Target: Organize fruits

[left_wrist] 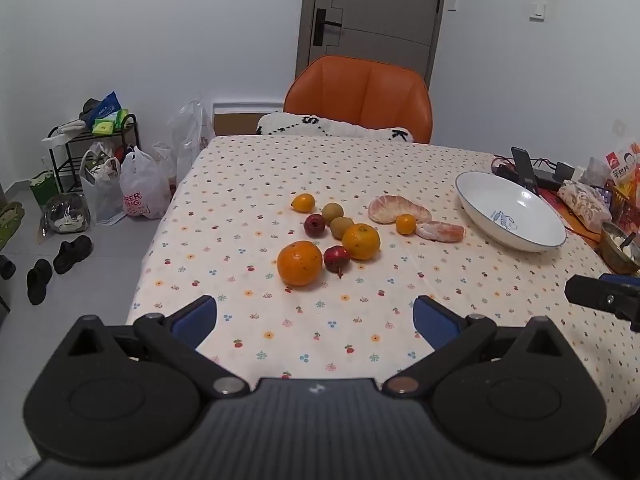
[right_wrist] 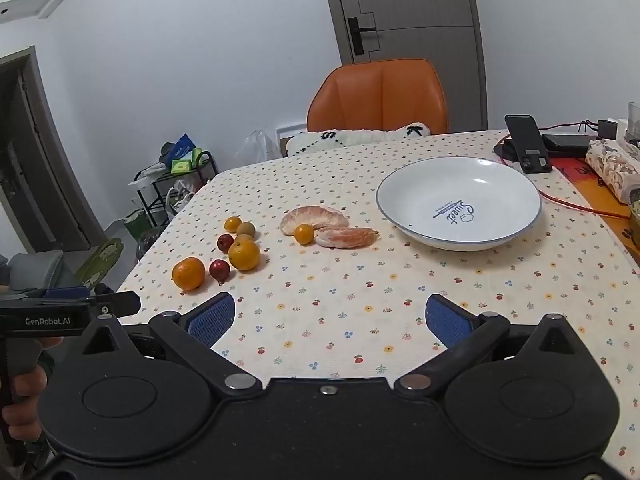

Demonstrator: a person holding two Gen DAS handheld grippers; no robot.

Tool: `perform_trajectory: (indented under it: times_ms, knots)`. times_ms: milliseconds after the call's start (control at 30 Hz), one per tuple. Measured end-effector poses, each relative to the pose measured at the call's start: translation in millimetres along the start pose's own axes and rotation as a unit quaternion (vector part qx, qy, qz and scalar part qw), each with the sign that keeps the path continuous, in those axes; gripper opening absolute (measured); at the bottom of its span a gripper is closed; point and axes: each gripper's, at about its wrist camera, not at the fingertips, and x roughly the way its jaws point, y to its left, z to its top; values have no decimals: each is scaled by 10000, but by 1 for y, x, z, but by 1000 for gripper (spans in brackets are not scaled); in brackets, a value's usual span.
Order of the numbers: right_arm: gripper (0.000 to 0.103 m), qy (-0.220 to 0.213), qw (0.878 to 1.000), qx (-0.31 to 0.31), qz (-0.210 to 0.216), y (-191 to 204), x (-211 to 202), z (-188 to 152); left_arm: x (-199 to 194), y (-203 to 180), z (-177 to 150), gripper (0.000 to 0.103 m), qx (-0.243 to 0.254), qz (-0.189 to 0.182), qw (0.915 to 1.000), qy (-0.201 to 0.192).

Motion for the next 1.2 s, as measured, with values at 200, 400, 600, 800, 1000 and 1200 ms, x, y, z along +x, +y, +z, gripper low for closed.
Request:
perform_trajectory:
  times_ms: [200,400,600,800,1000,1200]
  knots:
    - [103,-25,10000,35,7,-4,-1,0,-7,-3,0,103,33,-75,9999,-74]
    - [103,-24,10000,33,2,-3,0,2,-6,-1,-2,103,16,-53,10000,-78]
    - [103,0,10000,21,-6,-3,-1,1,-6,0,-1,103,8,-66,9999,-96]
    - [103,0,10000,-57,0,2,-1,2,-7,-1,-1,103,30,-52,9999,-118]
    - [103,-1,10000,-83,-10,3,0,2,-10,1,1,103,13,-39,9999,-146]
    - [103,-19,10000,-92,-15,3,-1,5,-11,0,2,103,30,-47,9999,-160]
